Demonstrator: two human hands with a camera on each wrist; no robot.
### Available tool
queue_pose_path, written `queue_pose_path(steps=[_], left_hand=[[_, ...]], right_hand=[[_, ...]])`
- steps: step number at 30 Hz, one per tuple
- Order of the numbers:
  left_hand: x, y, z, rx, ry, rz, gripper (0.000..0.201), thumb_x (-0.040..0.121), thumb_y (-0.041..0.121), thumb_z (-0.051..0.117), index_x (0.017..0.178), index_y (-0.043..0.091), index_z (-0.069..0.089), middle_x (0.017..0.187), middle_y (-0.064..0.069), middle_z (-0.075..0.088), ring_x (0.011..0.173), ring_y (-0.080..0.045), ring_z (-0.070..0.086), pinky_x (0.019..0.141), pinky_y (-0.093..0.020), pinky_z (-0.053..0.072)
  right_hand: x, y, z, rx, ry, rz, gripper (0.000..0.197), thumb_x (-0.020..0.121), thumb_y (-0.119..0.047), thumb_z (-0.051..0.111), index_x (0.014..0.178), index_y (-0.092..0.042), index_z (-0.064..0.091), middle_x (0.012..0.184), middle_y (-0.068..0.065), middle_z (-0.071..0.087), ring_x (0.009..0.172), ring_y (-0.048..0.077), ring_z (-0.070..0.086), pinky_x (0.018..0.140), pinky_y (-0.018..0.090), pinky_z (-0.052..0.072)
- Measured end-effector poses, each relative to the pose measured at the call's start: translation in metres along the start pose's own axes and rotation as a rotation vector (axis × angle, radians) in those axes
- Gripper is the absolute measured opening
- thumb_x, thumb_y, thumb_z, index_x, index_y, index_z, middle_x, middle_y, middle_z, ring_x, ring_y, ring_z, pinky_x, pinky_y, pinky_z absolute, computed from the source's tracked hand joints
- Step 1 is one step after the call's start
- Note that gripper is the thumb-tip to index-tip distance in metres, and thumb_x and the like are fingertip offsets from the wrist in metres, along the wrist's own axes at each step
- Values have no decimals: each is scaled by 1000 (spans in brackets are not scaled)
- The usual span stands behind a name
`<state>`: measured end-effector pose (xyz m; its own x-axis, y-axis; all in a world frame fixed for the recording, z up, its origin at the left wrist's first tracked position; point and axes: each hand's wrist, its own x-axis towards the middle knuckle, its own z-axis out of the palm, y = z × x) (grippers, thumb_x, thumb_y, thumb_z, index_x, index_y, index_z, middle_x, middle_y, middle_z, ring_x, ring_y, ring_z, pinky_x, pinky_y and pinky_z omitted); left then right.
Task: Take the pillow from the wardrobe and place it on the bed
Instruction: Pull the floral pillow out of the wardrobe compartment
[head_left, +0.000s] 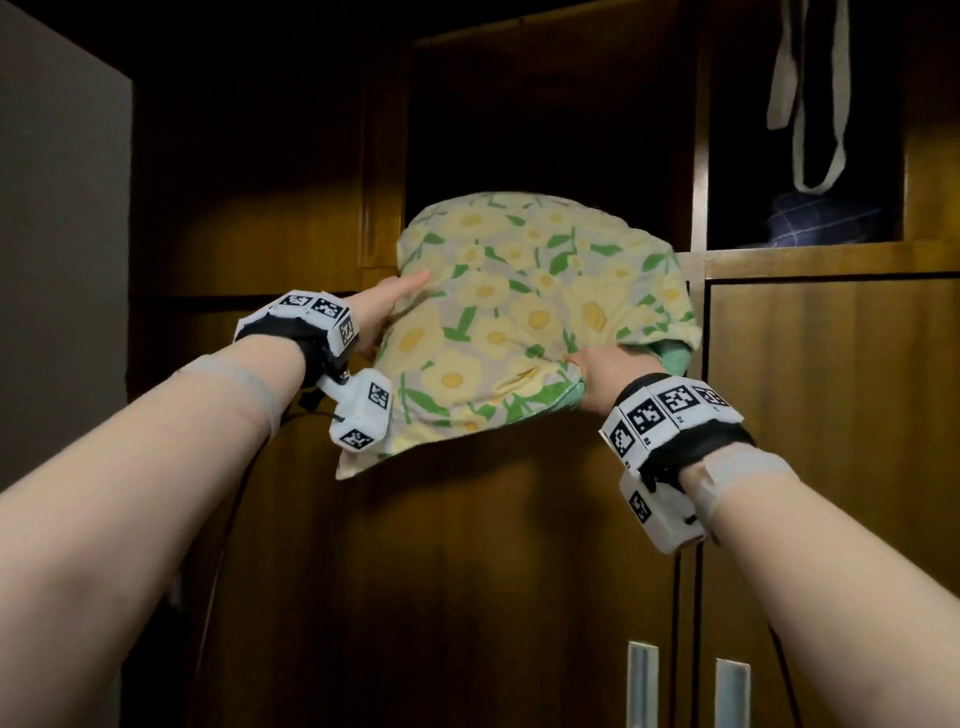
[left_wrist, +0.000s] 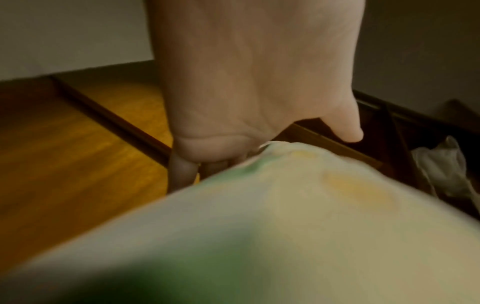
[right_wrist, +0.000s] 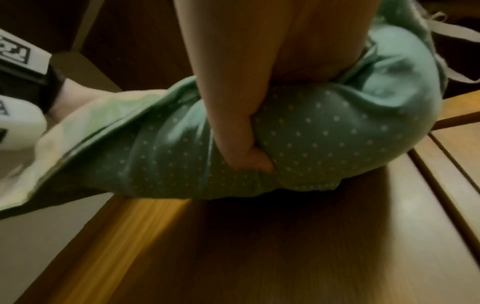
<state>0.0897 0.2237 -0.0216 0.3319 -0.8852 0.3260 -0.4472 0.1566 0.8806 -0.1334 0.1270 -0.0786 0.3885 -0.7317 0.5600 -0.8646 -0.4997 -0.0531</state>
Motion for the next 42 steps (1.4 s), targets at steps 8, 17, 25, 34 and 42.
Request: queue_pose_path(steps=[8,17,25,34,42], left_hand=[[19,-22,38,264,190,-153,99,70,44,74,145,5,23,147,-16,39,130,-35,43,109,-47,37],[4,-48,44,575,242,-231,75,72,26,75,132,-4,43,134,-20,52,121,-35,51,104,-44,43],[-52,-79,28,234,-58,-266,89,61,25,78,138,7,38,140,-14,49,123,-32,48,107,-41,37],[-69,-55,-3,-317,301,-41,127,43,56,85,146,19,23,142,-7,47,127,-26,48,109,-42,38],[-78,-62,-10,-93,714,-81,98,68,24,79,143,1,20,143,-17,42,127,-34,46,107,-48,39]], right_hand=[[-35,14,31,87,-492,32,33,88,-25,61,118,-12,64,120,12,64,111,29,61,91,34,52],[-11,30,-24,1011,229,349,73,84,-40,64,143,-14,32,146,15,41,129,32,44,105,40,36],[-23,22,-3,1027,-283,415,83,86,-51,56,149,-7,22,153,17,32,118,24,51,91,33,47],[-47,-1,37,1292,-268,421,25,77,-26,59,95,-9,56,75,5,55,57,19,49,54,24,41],[-44,-9,59,1168,-359,354,88,67,-26,81,140,-2,39,135,15,54,119,31,55,98,38,48]])
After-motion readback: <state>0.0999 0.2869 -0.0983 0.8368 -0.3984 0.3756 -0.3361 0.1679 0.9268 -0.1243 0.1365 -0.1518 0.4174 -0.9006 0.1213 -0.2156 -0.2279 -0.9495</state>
